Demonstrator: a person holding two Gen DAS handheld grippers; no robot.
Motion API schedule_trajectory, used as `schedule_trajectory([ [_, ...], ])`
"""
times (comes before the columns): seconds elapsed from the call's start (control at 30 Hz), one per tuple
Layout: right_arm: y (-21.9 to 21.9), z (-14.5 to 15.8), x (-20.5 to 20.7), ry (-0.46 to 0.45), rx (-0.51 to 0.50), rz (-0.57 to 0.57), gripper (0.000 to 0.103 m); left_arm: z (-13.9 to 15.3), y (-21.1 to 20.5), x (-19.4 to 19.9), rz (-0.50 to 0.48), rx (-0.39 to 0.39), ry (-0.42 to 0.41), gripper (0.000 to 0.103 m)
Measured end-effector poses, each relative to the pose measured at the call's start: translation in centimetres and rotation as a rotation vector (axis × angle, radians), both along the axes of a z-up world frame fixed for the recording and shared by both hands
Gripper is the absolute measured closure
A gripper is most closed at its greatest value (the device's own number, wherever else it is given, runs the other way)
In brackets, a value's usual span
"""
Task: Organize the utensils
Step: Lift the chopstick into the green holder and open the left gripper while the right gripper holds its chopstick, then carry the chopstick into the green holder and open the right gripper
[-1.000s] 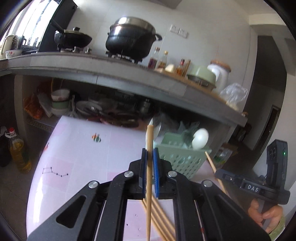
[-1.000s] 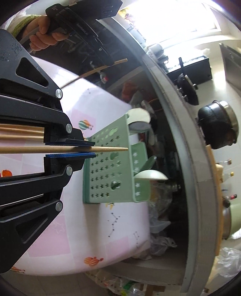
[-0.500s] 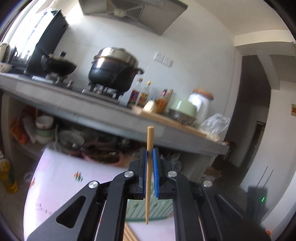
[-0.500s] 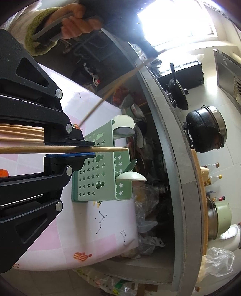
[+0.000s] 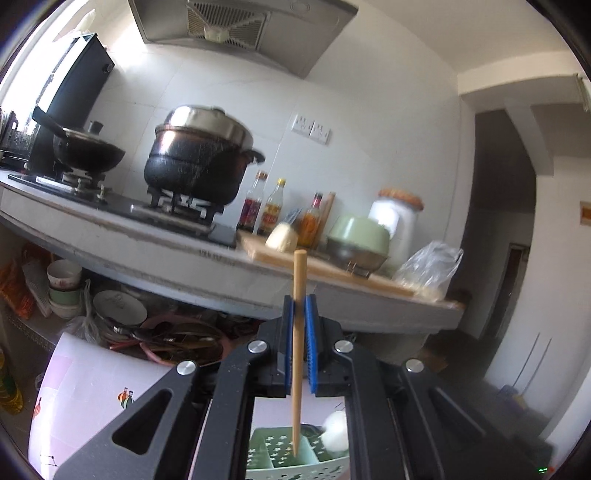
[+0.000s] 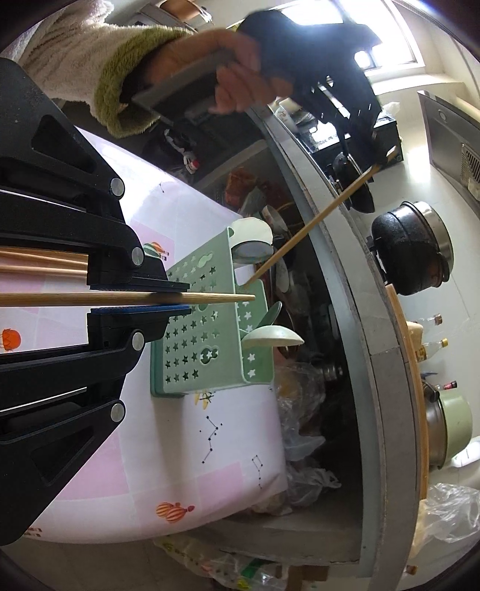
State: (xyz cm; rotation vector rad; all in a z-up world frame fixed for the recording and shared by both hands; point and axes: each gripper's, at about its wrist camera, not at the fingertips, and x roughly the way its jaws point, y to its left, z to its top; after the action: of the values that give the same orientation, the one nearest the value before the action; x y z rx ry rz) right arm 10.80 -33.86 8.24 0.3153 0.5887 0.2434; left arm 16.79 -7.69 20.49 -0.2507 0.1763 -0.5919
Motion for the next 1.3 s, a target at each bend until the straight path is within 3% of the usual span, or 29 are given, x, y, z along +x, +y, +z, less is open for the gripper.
schedule_trajectory([
  [0.13,-0.3,0.0,-0.3,-0.003,0.004,-0.002,0.099,-2.4,-2.0,1.4,0.027,0.062,0.005,0.098],
  [0.43,-0.8,0.4,-0.6,-0.014,0.014,-0.006,0.098,-7.4,-3.6,3.2,0.023,0.156,0.108,0.097],
  [0.67,-1.0,1.0,-0.5,-0.028,0.006,-0.010,0.098,-9.1,-3.2,3.0,0.005,0.178,0.155,0.097],
  [0.93,-0.6,3.1,0.2,-0.086,-0.022,-0.002,0.098,-8.2,-1.2,0.9,0.006,0.140,0.137,0.067],
  [1.3,0.2,8.4,4.5,-0.290,-0.002,0.024,0.098,-8.2,3.2,-4.2,0.028,0.089,0.138,0.049],
])
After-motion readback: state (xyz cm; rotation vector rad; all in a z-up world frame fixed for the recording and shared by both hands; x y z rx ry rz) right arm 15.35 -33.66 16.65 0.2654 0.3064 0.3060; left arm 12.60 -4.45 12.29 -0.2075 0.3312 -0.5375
